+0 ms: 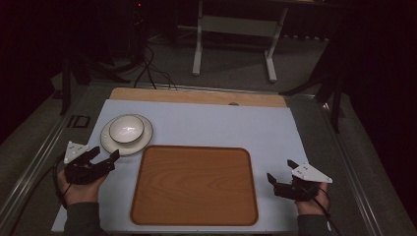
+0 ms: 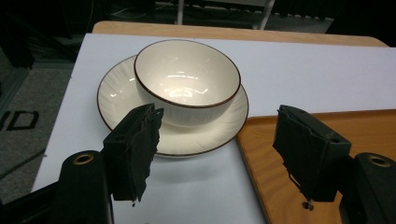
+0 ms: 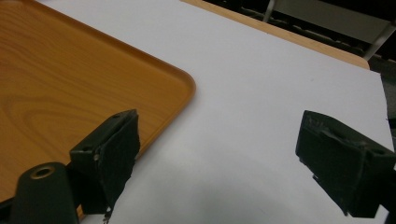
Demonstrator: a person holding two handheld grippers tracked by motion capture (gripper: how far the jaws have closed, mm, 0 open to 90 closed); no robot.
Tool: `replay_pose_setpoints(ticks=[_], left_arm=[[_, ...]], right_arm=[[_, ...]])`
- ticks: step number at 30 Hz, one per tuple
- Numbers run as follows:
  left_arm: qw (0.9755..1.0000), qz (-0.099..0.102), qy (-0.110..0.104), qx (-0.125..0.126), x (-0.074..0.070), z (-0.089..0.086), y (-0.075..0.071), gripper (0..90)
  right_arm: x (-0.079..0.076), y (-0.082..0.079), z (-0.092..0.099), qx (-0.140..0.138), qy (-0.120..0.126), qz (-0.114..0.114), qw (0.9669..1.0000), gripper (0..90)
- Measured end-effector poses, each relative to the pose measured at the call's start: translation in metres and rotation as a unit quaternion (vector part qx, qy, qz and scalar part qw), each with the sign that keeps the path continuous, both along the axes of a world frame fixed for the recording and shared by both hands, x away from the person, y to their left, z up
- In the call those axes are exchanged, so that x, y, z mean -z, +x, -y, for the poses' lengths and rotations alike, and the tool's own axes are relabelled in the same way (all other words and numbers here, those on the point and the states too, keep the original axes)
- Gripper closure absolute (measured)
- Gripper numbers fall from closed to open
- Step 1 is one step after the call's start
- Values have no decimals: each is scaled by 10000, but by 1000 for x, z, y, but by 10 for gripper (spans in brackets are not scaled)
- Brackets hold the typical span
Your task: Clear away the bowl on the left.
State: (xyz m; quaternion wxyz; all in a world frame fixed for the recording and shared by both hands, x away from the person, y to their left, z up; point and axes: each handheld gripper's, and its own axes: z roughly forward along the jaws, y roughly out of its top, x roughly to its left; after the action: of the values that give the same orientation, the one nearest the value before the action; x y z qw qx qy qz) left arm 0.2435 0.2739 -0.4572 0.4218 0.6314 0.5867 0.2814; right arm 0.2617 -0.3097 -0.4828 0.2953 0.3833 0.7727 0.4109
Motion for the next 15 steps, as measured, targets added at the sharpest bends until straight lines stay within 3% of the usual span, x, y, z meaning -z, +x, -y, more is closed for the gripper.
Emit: replay_pose_setpoints(ticks=[15], left_arm=[[9999, 136, -32, -2, -8, -7, 14, 289]], right_arm=[[-1, -1, -1, -14, 5, 16, 10000, 122]])
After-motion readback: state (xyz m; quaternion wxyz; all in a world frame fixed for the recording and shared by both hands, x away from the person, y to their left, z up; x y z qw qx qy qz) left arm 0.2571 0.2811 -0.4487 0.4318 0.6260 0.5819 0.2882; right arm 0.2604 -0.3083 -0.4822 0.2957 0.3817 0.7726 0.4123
